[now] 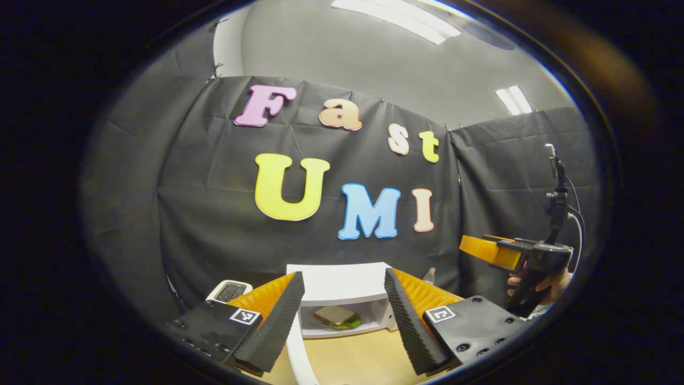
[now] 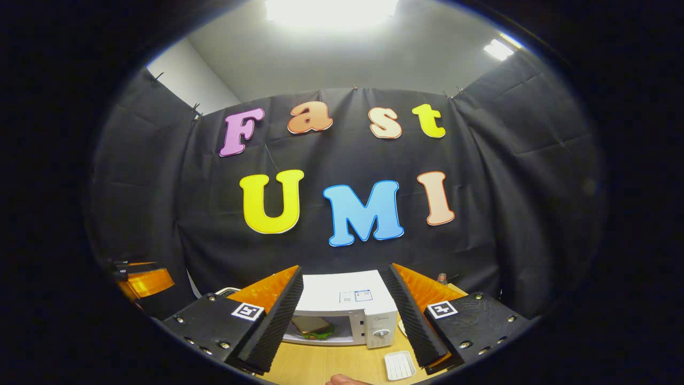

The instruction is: Open the microwave oven with the left hand, put the food in, and close the microwave oven.

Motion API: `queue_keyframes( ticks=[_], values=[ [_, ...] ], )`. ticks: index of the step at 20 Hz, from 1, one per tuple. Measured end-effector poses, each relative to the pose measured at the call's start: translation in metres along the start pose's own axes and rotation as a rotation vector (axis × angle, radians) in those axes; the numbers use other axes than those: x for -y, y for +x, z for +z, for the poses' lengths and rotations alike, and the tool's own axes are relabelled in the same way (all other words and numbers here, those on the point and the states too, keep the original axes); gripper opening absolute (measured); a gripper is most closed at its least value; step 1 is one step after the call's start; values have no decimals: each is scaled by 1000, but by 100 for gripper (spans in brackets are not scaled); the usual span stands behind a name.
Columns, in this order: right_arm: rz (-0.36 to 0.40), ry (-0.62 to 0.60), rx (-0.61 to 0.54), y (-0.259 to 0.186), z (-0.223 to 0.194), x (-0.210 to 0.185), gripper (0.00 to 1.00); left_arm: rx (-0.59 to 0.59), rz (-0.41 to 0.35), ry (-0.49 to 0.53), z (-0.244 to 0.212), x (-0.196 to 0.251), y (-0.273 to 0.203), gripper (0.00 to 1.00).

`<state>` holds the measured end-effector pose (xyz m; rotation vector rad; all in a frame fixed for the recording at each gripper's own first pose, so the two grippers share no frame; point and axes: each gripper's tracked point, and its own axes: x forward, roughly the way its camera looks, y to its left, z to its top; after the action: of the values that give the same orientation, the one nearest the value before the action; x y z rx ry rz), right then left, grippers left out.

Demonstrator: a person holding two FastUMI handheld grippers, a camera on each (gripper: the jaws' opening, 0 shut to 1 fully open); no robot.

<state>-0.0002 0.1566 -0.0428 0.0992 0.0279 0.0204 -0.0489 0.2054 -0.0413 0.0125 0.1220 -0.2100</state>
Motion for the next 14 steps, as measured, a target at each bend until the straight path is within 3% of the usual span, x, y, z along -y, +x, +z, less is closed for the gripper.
queue_keyframes(
  ticks=[8, 9, 11, 12, 14],
  values=[
    [4, 11, -5, 4, 8, 13, 95, -66, 67, 2, -27, -43, -27, 96],
    [3, 14, -8, 5, 6, 13, 95, -90, 46, -10, -34, -42, -33, 74],
    [7, 30, -26, 8, 1, 13, 95, -124, 104, -1, -49, -67, -41, 30],
    [10, 39, -35, 9, -1, 12, 95, -171, 76, -34, -65, -66, -40, 8],
    [12, 46, -43, 13, -5, 13, 95, -227, 95, -54, -93, -74, -55, 7]
  ],
)
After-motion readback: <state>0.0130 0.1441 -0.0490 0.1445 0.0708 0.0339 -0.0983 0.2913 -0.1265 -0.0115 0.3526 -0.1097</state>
